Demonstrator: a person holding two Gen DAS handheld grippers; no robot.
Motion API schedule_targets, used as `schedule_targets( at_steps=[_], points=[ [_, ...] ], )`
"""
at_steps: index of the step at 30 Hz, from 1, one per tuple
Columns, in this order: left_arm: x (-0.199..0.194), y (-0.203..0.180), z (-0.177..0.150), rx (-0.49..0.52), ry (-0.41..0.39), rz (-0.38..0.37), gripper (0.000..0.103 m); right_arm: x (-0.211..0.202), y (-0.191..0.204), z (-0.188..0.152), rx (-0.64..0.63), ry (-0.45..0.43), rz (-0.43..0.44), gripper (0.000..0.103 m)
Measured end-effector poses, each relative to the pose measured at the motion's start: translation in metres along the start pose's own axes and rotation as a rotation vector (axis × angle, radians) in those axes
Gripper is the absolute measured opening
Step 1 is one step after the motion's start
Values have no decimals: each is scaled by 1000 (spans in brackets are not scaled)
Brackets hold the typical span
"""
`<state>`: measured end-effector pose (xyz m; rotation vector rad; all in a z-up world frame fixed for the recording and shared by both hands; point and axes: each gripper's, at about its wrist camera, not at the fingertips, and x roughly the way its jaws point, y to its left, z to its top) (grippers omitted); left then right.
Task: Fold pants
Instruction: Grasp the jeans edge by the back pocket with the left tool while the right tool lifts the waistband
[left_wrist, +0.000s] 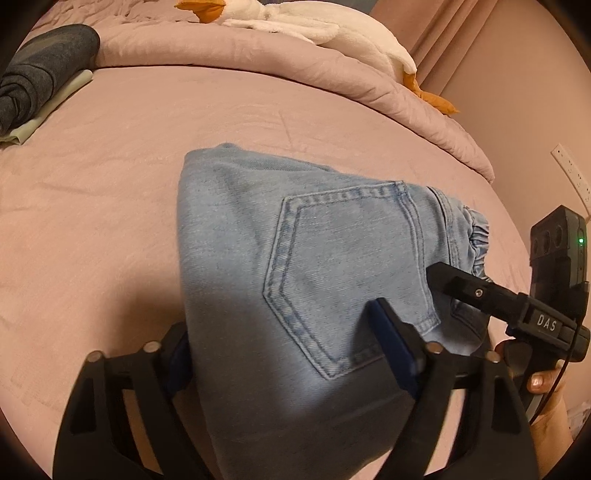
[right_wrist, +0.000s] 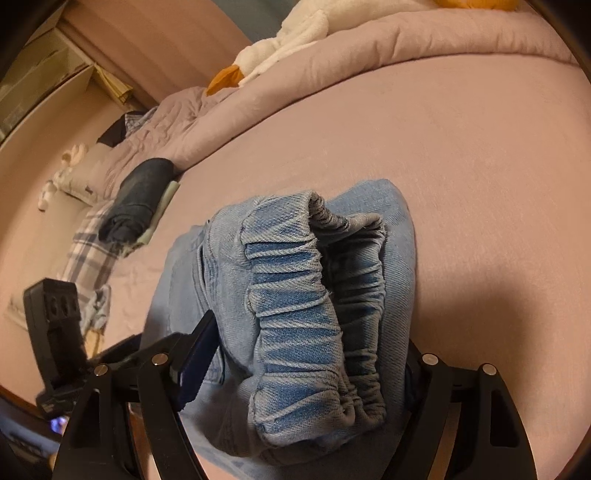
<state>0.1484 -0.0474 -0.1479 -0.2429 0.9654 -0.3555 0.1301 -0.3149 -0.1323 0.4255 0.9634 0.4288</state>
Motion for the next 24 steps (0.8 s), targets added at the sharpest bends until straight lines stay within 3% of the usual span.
schedule_targets(
  at_steps=[12, 24],
  points=[
    [-14, 3, 2, -35, -33, 56, 28, -16, 37, -5, -139, -77, -185, 54],
    [-50, 1, -13, -35, -77, 102, 23, -39, 85, -19, -281, -181, -245, 47]
  ],
)
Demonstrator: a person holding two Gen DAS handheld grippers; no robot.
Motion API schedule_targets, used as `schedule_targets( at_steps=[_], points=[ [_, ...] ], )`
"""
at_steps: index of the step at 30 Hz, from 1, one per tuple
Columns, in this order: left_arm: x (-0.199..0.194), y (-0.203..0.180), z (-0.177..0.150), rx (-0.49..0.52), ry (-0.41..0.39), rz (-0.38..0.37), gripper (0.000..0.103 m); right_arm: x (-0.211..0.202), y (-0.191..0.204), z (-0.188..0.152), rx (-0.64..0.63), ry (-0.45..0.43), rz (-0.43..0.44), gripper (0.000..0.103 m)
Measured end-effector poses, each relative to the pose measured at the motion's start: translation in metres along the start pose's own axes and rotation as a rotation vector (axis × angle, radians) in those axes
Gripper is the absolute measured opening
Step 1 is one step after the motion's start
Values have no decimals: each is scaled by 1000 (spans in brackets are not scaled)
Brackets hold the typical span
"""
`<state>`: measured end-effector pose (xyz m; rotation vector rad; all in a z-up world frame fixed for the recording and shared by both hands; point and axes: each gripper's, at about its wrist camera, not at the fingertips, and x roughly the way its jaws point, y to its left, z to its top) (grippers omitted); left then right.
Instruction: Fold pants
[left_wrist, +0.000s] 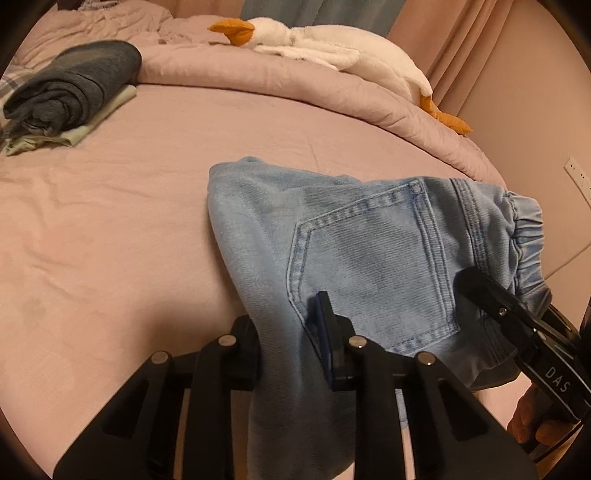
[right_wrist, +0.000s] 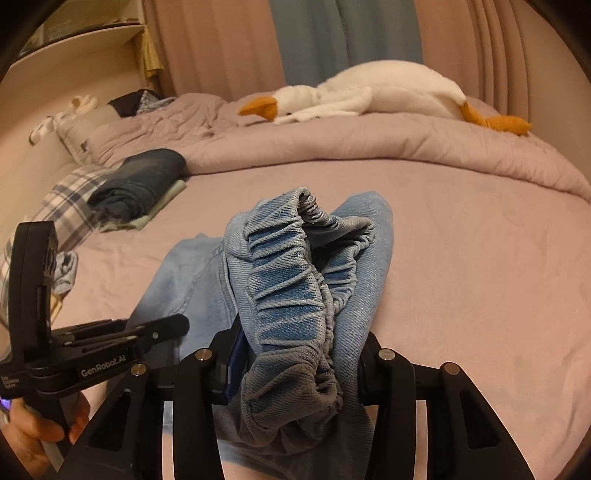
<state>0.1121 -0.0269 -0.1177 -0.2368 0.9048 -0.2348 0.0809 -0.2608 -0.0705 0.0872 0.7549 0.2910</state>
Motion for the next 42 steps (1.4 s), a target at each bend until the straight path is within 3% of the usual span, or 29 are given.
schedule_targets(
  at_steps=[11, 25, 42],
  points=[
    [-52, 2, -18, 41, -76, 80, 23, -37, 42, -4, -97, -80, -3, 47],
    [-106, 28, -47, -13, -118, 112, 22, -62, 88, -19, -166, -107, 51, 47],
    [-125, 43, -39, -18, -178, 137, 22, -68, 118, -10, -235, -148, 68, 47]
  ],
)
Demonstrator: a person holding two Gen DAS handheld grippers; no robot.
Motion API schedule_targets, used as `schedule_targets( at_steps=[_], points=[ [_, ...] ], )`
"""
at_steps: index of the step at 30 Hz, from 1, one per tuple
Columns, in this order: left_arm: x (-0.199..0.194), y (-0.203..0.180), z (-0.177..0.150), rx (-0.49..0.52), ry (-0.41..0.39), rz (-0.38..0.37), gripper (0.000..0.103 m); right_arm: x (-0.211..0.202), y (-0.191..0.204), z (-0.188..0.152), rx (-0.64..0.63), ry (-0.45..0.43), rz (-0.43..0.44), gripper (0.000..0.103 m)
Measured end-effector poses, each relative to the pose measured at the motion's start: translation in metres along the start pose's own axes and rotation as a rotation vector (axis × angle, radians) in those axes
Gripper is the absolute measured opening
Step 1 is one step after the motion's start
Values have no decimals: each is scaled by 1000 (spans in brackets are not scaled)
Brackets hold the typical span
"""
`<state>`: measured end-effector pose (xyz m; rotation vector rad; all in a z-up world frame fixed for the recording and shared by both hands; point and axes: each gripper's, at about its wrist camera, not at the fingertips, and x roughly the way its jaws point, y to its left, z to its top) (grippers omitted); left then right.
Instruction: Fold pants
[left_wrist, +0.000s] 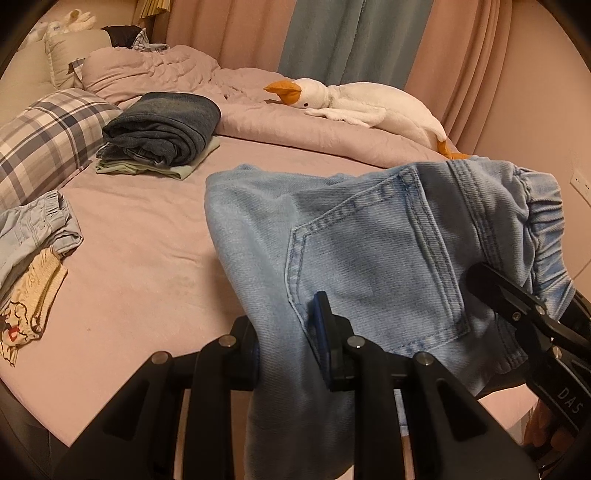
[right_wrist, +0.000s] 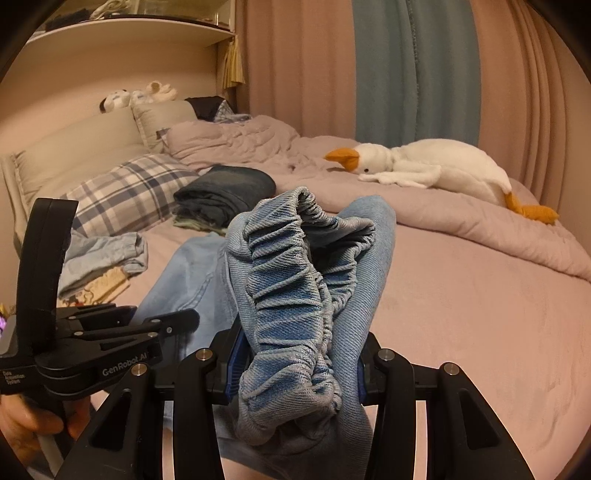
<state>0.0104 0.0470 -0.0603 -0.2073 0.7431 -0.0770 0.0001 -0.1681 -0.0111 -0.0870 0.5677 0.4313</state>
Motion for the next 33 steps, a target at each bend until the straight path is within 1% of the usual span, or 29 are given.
schedule_targets(
  at_steps=[18, 33],
  points=[
    [14, 3, 17, 6, -7, 2, 22, 13, 8, 12, -39, -18, -21, 47],
    [48, 3, 33, 23, 19, 4, 22, 35, 2, 18, -40, -8, -31, 47]
  ],
)
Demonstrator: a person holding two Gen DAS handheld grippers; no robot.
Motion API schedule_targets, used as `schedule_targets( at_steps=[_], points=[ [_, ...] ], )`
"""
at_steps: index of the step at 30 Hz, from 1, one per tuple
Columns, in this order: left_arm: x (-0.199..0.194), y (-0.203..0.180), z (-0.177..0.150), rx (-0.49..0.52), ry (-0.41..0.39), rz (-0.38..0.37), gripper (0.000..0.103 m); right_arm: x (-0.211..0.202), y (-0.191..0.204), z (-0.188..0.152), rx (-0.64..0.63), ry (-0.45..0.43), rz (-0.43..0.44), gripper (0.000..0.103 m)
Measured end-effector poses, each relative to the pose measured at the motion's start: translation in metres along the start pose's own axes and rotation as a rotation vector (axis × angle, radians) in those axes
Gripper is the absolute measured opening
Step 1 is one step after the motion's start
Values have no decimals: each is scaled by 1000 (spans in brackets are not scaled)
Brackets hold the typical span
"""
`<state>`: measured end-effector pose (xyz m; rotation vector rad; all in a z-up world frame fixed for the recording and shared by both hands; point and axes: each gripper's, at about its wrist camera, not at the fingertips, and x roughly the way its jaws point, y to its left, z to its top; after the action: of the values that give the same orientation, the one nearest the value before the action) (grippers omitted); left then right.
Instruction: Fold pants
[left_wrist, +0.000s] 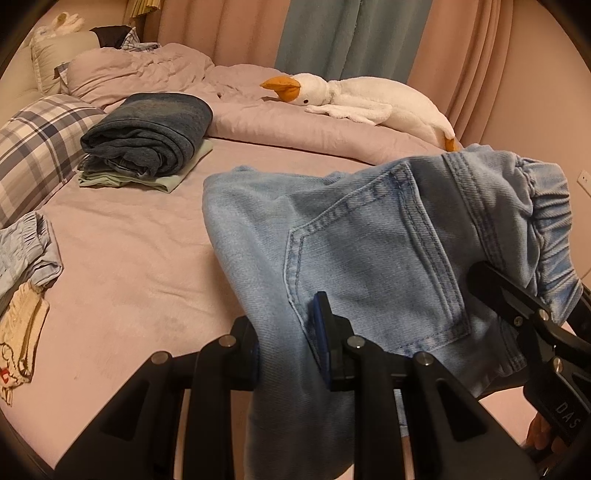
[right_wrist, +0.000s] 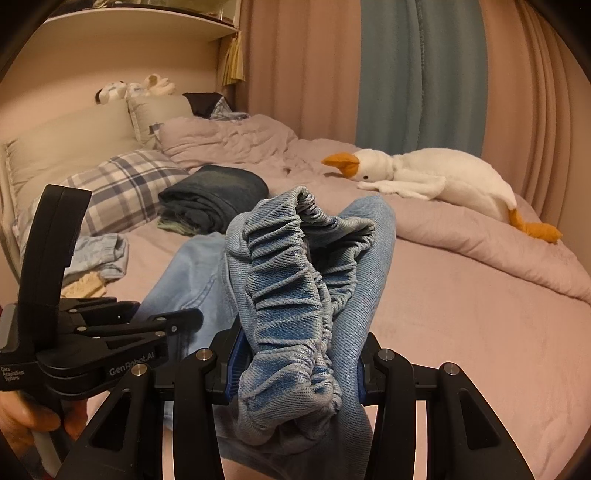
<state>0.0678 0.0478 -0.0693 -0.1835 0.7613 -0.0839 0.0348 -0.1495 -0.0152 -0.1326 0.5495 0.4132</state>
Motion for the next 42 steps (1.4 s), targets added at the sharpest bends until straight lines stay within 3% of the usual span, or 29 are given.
schedule_targets(
  at_steps=[42],
  points=[
    [97, -15, 40, 46, 66, 5, 22, 70, -37, 6, 57, 30, -30, 47]
  ],
)
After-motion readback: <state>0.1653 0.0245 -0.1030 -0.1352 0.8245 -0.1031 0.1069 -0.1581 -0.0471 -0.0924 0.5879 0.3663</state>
